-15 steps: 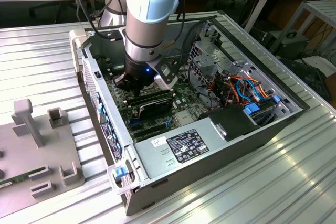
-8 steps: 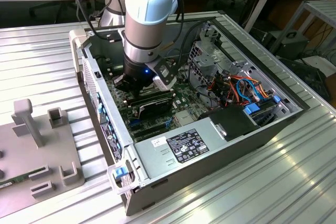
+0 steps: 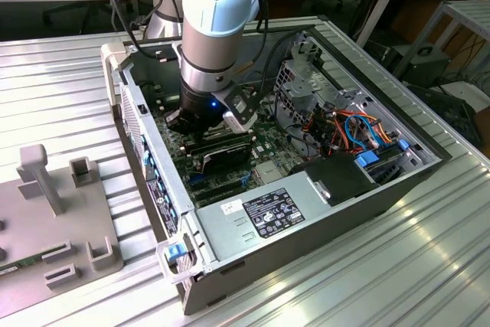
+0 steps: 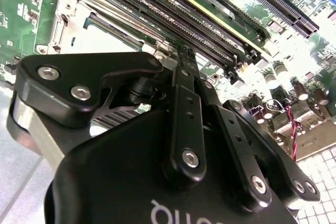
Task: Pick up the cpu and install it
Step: 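Install the second cpu locking lever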
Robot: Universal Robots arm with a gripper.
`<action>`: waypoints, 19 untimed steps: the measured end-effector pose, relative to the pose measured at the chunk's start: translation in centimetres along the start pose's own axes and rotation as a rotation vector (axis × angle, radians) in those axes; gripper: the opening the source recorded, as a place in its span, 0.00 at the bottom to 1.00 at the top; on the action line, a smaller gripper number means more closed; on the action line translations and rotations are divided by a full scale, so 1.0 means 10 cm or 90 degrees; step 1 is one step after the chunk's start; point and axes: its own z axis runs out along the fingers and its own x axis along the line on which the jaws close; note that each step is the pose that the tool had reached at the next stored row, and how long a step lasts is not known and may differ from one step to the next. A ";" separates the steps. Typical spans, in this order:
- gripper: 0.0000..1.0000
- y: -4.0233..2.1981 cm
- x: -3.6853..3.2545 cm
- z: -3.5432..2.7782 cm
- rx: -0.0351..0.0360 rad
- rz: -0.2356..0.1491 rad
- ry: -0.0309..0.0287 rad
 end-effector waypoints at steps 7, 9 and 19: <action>0.11 0.014 -0.007 -0.103 0.0001 0.000 0.0000; 0.11 0.019 -0.009 -0.138 0.0000 0.000 0.0000; 0.11 0.034 -0.009 -0.140 0.0039 0.000 0.0001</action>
